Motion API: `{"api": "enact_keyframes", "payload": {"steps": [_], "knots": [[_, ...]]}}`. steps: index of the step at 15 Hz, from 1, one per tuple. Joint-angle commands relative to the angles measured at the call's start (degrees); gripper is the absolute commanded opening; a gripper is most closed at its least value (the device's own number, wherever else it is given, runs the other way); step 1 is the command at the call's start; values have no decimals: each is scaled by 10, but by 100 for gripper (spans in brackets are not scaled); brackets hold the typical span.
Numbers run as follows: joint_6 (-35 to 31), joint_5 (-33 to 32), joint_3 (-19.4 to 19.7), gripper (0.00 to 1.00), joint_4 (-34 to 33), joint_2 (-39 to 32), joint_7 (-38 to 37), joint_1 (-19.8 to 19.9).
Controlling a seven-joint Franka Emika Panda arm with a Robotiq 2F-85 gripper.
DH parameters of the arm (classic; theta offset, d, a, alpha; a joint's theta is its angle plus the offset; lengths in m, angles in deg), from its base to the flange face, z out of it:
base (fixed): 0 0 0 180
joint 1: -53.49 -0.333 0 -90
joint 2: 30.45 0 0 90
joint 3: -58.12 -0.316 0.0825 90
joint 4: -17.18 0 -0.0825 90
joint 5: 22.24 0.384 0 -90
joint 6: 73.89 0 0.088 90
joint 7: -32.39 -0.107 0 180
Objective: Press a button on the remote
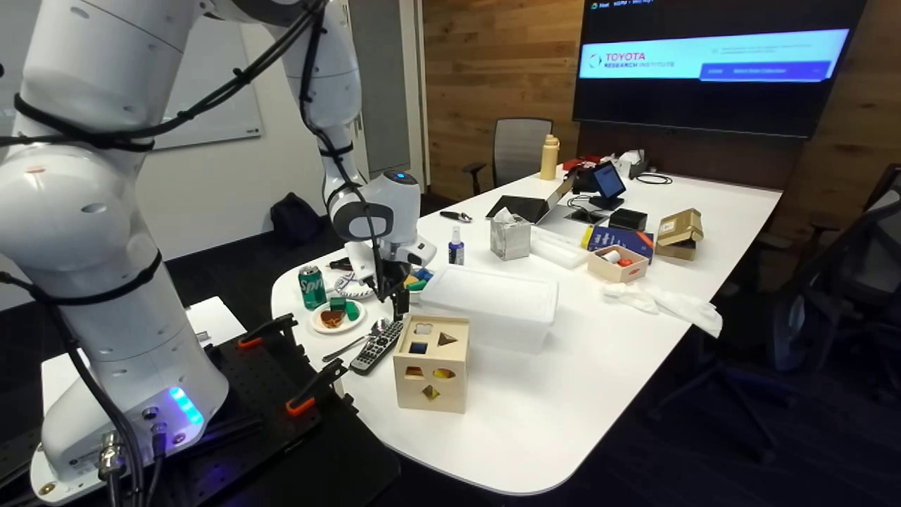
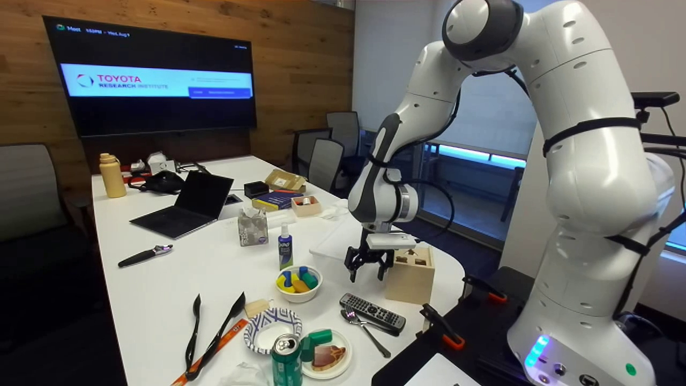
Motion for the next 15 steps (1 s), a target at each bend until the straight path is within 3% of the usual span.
{"api": "enact_keyframes", "payload": {"steps": [1, 3, 4, 6, 11, 15], "knots": [[-43, 6, -10, 100, 9, -26, -82, -15], [-62, 8, -4, 100, 11, -43, -132, -34], [-67, 9, 2, 75, 11, -48, -155, -44], [-77, 9, 13, 66, 11, -57, -195, -57], [-65, 5, 67, 27, 5, -62, -265, -109], [-48, -1, 88, 0, -4, -64, -282, -122]]}}
